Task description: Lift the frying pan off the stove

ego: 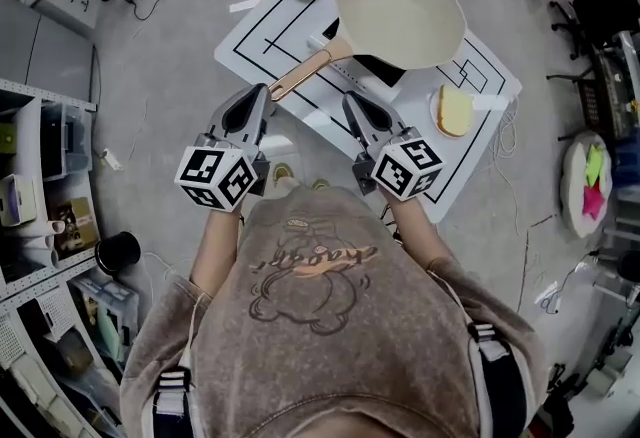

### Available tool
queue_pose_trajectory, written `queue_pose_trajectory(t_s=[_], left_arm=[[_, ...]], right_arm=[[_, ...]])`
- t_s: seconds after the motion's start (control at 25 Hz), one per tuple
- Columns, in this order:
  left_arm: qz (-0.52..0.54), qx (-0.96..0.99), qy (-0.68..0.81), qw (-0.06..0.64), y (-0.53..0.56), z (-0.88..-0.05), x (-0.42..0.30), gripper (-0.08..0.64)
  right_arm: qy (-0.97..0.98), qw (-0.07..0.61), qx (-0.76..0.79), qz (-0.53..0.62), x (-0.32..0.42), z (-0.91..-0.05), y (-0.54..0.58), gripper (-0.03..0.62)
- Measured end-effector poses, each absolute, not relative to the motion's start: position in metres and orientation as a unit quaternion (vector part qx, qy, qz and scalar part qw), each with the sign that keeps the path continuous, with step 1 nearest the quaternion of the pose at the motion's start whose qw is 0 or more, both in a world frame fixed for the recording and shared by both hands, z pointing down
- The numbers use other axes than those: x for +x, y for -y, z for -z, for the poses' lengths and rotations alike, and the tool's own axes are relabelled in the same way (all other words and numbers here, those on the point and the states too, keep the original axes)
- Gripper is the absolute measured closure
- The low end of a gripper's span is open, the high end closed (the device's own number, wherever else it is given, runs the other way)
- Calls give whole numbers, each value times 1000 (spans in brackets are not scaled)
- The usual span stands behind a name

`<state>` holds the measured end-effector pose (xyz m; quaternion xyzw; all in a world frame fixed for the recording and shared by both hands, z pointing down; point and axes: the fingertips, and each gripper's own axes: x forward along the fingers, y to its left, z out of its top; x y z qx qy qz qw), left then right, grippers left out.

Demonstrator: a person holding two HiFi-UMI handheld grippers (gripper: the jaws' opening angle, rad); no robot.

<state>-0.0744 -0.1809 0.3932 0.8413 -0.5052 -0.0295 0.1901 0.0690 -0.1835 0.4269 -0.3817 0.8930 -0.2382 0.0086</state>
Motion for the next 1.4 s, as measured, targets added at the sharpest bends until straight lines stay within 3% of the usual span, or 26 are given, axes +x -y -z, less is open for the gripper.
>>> queue_pose_trajectory(t_s=[0.72, 1.0, 1.12, 1.28, 1.4], left_arm=[[38, 870, 456, 184, 209, -389, -63, 555], [35, 873, 450, 183, 210, -388, -63, 555], [34, 872, 453, 182, 212, -389, -65, 555], [30, 870, 456, 183, 213, -391, -68, 555], [26, 870, 458, 183, 213, -393, -70, 555]], right_arm=[[-876, 36, -427, 223, 77, -416, 198, 597], [-872, 48, -421, 246, 76, -416, 200, 469], [-872, 60, -398, 279, 70, -420, 200, 351], [-863, 83, -379, 322, 66, -424, 202, 262], [-856, 102, -362, 356, 61, -428, 207, 150]])
